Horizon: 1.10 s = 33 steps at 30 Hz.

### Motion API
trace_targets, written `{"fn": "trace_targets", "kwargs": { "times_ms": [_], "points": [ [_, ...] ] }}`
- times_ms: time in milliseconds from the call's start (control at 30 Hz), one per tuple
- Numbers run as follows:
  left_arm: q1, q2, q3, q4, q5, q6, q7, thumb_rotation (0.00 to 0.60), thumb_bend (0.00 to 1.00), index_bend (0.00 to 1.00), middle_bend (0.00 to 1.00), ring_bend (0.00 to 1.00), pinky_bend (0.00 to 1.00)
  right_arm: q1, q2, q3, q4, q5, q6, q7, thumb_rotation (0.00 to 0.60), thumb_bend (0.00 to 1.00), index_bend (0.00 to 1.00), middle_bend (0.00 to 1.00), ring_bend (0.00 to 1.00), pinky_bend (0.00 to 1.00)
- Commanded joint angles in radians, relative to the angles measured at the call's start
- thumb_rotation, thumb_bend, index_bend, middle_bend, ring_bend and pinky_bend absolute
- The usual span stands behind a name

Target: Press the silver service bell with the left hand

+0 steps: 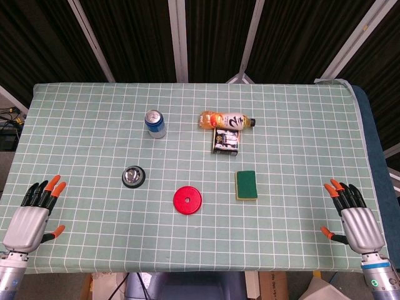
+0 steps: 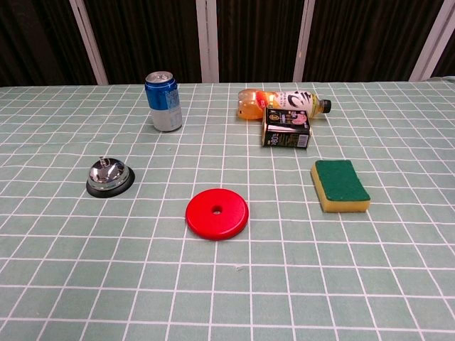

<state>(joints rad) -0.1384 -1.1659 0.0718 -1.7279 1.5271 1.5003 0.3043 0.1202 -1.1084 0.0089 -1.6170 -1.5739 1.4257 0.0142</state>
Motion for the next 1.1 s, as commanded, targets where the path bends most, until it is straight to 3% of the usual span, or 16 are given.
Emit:
{"fn": "trace_targets", "kwargs": {
  "times_ms": [33,400,633,733,867,967,1100],
  "points": [
    [0.002,0.001,-0.001,0.0,-0.003,-0.005,0.0,0.6,0.12,0.0,0.0,0.0,0.0,0.0,0.0,-0.001,-0.001,-0.001,0.0,0.0,0.6,0.22,0.0,0.0,0.0,0.0],
    [-0.017,0.002,-0.006,-0.005,-0.007,-0.066,0.009,0.6,0.14,0.0,0.0,0.0,0.0,0.001,-0.001,0.0,-0.003,0.002,-0.004,-0.003,0.6,0.22,0.0,0.0,0.0,0.0],
    [-0.104,0.011,-0.044,-0.018,-0.032,-0.193,0.092,0.6,0.15,0.0,0.0,0.0,0.0,0.001,-0.001,0.0,-0.005,0.003,-0.004,-0.002,0.6,0.22,0.0,0.0,0.0,0.0],
    [-0.161,0.015,-0.079,-0.042,-0.095,-0.281,0.155,0.6,0.16,0.0,0.0,0.0,0.0,0.001,0.0,0.002,-0.003,0.006,-0.005,0.0,0.6,0.22,0.0,0.0,0.0,0.0],
    [-0.24,0.002,-0.135,-0.071,-0.238,-0.399,0.241,0.6,0.32,0.0,0.0,0.0,0.0,0.002,0.002,0.003,-0.004,0.008,-0.006,0.006,0.6,0.22,0.0,0.0,0.0,0.0],
    [-0.302,-0.034,-0.173,-0.064,-0.334,-0.453,0.323,0.6,0.43,0.0,0.0,0.0,0.0,0.001,0.002,0.001,-0.004,0.004,-0.006,0.006,0.6,0.22,0.0,0.0,0.0,0.0],
    [-0.362,-0.09,-0.196,-0.048,-0.432,-0.485,0.415,0.6,0.46,0.0,0.0,0.0,0.0,0.001,0.003,0.001,-0.004,0.005,-0.007,0.011,0.6,0.22,0.0,0.0,0.0,0.0]
  ]
}}
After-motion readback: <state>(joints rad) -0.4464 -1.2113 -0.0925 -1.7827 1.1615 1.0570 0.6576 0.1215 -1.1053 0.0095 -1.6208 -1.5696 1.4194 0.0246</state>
